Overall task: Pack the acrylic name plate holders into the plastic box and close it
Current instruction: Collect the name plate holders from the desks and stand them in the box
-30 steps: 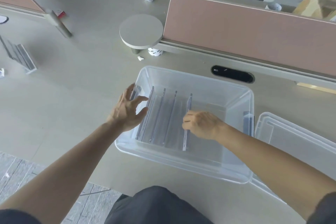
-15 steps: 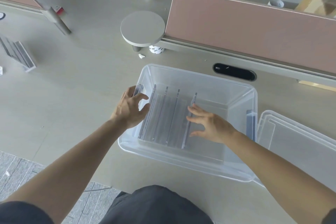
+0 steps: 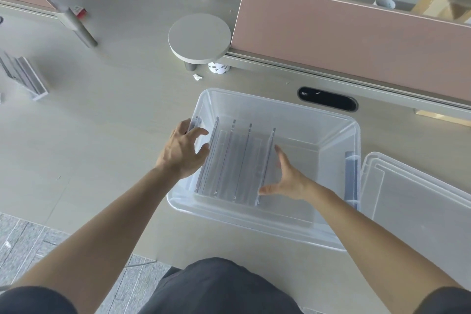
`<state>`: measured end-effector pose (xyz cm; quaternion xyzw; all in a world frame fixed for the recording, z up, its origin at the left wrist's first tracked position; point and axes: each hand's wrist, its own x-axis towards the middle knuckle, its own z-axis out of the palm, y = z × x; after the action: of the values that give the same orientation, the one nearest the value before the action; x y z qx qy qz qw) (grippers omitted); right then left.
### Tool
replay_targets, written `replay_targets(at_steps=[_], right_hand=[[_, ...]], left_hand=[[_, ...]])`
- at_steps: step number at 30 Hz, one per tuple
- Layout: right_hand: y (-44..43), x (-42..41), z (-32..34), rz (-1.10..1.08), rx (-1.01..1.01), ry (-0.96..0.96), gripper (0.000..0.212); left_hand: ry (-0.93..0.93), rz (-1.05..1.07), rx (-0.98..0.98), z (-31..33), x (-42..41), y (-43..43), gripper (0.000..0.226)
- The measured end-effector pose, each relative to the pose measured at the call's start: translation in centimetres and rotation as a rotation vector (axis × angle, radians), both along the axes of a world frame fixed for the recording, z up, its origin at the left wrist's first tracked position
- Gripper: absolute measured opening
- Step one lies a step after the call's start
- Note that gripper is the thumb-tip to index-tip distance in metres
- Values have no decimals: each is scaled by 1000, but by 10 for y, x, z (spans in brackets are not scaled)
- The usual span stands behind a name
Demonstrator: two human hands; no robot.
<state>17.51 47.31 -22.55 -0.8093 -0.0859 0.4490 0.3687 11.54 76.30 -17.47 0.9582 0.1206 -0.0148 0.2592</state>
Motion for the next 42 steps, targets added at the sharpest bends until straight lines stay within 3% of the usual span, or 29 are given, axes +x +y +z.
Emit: replay_targets(at_steps=[3,8,31,39,42], right_hand=[[6,-5,2,-134,55,197,135],[19,-8,3,-195,138,252,125],[26,-6,10,-123,71,249,117],[30,0,21,2,-127,245,124],[25,7,42,184,-314,48,123]], left_hand=[[-15,6,-25,1,0,0,52],[-23,33,-76,1,-1,1,79],[-43,53,-24,1,0,-1,77],[58,53,-12,7,0,-4,78],[107,3,12,10,-1,0,78]])
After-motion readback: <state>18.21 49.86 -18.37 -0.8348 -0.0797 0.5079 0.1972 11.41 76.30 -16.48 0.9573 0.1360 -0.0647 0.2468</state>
